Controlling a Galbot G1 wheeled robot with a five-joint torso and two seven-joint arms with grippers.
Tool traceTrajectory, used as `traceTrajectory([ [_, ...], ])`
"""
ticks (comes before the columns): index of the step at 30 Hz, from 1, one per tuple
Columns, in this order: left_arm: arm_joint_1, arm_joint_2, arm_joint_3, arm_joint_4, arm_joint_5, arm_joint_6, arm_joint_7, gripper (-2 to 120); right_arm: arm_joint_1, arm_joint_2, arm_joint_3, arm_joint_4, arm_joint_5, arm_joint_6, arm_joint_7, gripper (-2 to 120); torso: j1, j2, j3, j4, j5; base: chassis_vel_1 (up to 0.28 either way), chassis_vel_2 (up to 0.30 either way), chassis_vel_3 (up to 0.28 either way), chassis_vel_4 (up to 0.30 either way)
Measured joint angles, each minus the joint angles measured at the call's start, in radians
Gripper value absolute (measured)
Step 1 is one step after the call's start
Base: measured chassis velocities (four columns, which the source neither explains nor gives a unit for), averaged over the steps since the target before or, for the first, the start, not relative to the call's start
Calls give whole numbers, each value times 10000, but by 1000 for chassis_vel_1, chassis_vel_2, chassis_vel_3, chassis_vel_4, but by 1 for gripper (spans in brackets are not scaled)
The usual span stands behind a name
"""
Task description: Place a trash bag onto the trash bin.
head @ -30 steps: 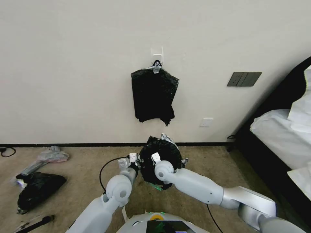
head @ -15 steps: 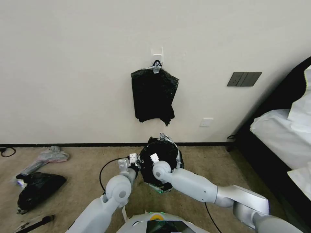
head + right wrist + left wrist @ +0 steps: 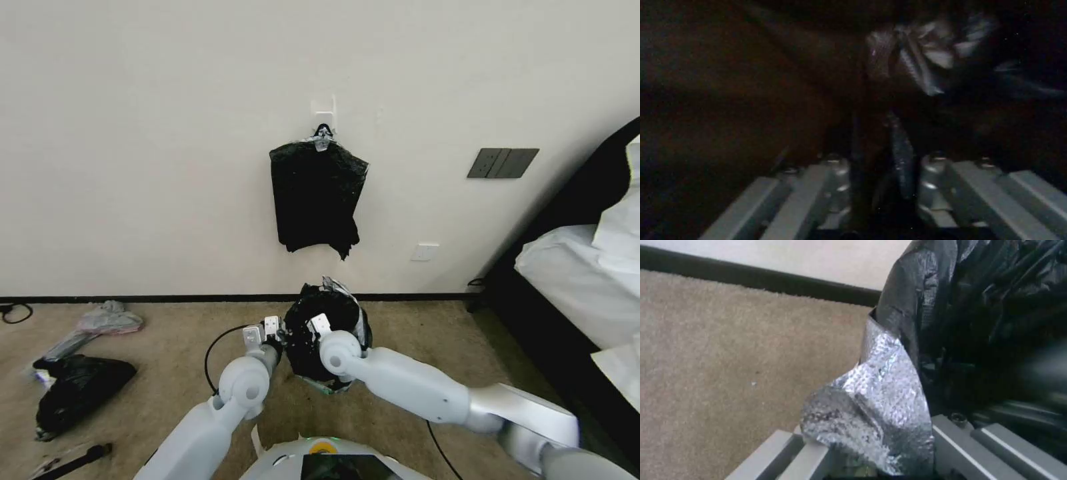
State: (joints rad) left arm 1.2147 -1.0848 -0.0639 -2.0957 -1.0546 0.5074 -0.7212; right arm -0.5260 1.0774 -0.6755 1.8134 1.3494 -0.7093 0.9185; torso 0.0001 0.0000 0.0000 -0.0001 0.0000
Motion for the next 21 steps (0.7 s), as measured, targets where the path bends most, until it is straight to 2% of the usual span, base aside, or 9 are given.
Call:
traceTrajectory([
  [3,-105,-75,-30,289,-178,53,-73,1,-169,-461,272,1012,286,2,-122,32,-1,0,-1,-1,0,0,0,0,0],
  [6,-195,-152,-66,661,-424,199,-205,1,-447,-1087,823,2398,163,5,-549,48,0,0,0,2,0,0,0,0,0],
  [7,-195,-152,-66,661,-424,199,-205,1,-447,-1087,823,2398,163,5,-549,48,0,0,0,2,0,0,0,0,0],
  [9,-290,-223,-74,960,-643,295,-307,1,-823,-1517,1473,3259,-186,7,-987,57,-1,0,-1,1,1,0,0,0,0],
  [11,-326,-248,-73,1073,-675,313,-318,1,-982,-1642,1741,3448,-327,8,-1147,60,-1,0,-1,1,1,0,0,0,0],
  [12,-386,-284,-69,1240,-684,332,-326,1,-1389,-1875,2304,3819,-638,12,-1533,67,0,0,-1,1,0,0,0,0,0],
  [16,-492,-304,-25,1423,-748,356,-296,13,-2316,-2347,3339,4342,-1475,16,-2468,78,-1,0,-1,-1,1,0,0,0,0],
  [19,-541,-285,37,1469,-754,404,-79,28,-3489,-2607,4403,4655,-2294,16,-3257,95,-1,0,-1,-1,2,0,0,0,0],
  [21,-541,-263,38,1462,-742,415,22,33,-3845,-2628,4734,4713,-2454,17,-3393,97,-1,0,-1,-1,2,0,0,0,0],
])
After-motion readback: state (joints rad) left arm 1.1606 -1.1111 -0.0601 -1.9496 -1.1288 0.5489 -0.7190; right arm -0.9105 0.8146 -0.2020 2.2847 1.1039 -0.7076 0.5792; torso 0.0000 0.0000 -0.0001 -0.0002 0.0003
